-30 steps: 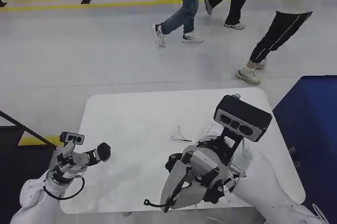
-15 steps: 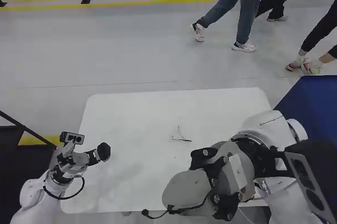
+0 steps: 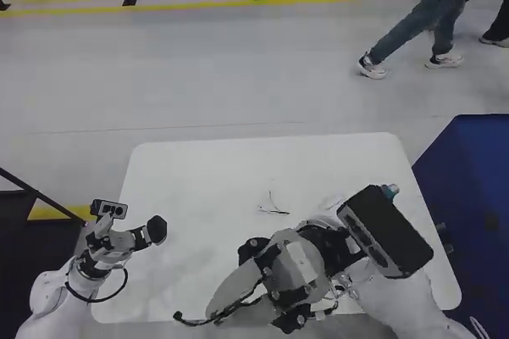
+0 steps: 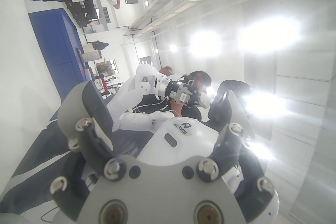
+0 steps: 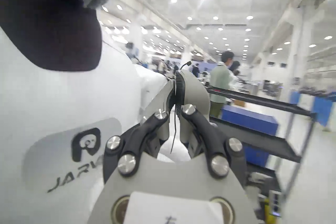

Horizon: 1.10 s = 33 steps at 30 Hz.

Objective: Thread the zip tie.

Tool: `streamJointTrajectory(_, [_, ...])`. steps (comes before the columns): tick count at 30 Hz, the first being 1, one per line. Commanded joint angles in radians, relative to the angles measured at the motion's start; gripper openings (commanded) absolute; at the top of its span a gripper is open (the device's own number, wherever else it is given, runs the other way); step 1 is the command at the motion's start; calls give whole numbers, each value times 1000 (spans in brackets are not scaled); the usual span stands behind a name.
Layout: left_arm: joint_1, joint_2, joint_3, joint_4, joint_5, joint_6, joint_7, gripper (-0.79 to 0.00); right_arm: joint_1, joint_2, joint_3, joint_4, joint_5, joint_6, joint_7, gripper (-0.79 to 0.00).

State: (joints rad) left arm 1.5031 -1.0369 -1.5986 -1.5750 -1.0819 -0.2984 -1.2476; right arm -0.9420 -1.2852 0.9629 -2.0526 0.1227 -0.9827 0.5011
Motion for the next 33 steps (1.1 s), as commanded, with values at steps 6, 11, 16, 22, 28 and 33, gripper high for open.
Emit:
streamJointTrajectory(6, [0, 0, 0, 0, 0, 0, 0, 0, -2, 29, -53, 22, 732, 125, 238, -785])
streamJointTrajectory(11, [0, 0, 0, 0, 0, 0, 0, 0, -32, 29, -57, 30, 935, 189, 319, -785])
streamJointTrajectory(16, [0, 0, 0, 0, 0, 0, 0, 0, -38, 25, -50, 73, 899, 222, 389, -785])
streamJointTrajectory(22, [0, 0, 0, 0, 0, 0, 0, 0, -39, 33, 34, 127, 476, 235, 388, -785])
streamJointTrajectory(28, [0, 0, 0, 0, 0, 0, 0, 0, -167, 61, 223, 181, 234, 282, 303, -785])
streamJointTrajectory(33, [0, 0, 0, 0, 0, 0, 0, 0, -345, 98, 434, 242, 199, 344, 332, -785])
